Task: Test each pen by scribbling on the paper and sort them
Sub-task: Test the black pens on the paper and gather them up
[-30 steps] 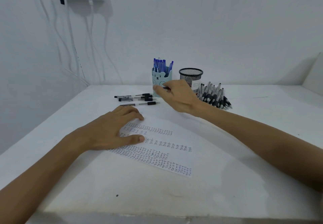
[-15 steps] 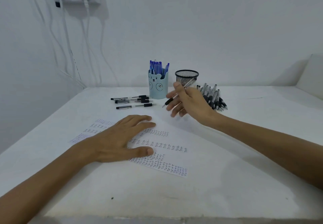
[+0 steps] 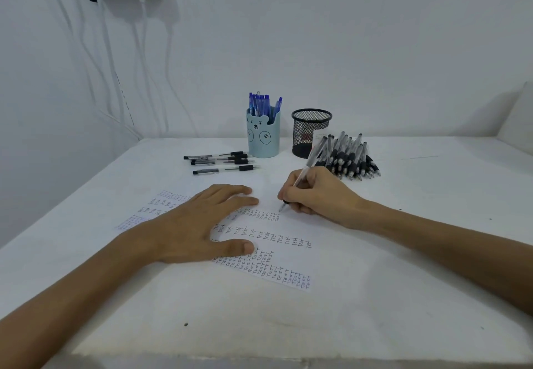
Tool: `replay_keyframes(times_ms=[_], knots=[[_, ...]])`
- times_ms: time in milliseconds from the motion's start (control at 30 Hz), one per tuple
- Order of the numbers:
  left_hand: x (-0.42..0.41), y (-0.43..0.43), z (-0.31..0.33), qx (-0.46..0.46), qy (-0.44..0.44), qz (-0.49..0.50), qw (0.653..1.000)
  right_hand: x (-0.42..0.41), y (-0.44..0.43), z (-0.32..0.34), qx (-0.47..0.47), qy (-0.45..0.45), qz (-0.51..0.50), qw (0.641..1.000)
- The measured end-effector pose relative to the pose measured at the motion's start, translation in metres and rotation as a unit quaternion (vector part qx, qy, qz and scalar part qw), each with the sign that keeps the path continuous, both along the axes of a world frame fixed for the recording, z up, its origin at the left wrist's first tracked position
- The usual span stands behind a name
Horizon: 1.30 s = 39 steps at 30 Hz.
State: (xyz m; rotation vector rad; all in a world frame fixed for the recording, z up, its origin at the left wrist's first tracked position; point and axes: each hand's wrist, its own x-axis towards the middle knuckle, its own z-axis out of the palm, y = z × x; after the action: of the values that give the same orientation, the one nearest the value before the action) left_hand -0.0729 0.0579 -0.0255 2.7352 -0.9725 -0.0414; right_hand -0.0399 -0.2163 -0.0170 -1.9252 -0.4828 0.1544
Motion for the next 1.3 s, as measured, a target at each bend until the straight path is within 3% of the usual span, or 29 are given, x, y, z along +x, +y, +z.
replay_keyframes(times_ms=[367,1300], knots=[[0.0008,0.0010,-0.0013,0.004,-0.005,-0.005,1.000,-0.0027,0.0003,-0.0056,-0.023,-0.057,0.039,0.997],[0.0017,0.0017,-0.0023,0.016,-0.005,-0.005,1.000,-0.0013,0.0016,-0.0059,-0.039,-0.071,0.034,0.996]])
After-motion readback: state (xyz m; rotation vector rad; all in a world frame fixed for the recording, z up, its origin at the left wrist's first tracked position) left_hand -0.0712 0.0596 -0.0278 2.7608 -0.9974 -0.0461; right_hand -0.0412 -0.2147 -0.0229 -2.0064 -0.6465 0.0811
